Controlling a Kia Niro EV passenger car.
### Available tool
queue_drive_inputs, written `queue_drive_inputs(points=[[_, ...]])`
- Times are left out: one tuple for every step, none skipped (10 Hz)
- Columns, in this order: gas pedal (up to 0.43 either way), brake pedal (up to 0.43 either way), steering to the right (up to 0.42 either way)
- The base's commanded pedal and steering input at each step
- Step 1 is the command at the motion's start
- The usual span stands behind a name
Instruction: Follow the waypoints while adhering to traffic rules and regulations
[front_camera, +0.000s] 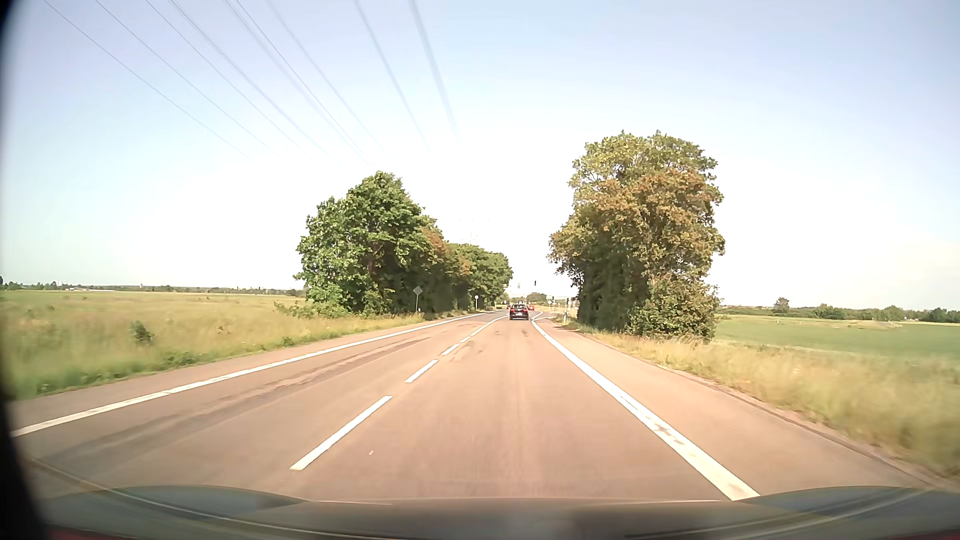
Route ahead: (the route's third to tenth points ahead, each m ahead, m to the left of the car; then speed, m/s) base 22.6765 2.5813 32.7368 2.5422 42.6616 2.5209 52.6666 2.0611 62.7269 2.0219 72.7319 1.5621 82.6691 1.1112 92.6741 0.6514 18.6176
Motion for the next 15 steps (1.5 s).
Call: queue_drive_inputs(points=[[0.000, 0.030, 0.003], [0.000, 0.030, 0.004], [0.000, 0.030, 0.003], [0.000, 0.030, 0.003], [0.000, 0.030, 0.003], [0.000, 0.030, 0.003], [0.000, 0.030, 0.003], [0.000, 0.030, 0.003], [0.000, 0.030, 0.003], [0.000, 0.030, 0.003], [0.000, 0.030, 0.003], [0.000, 0.030, 0.003], [0.000, 0.030, 0.003], [0.000, 0.030, 0.003], [0.000, 0.030, 0.003]])
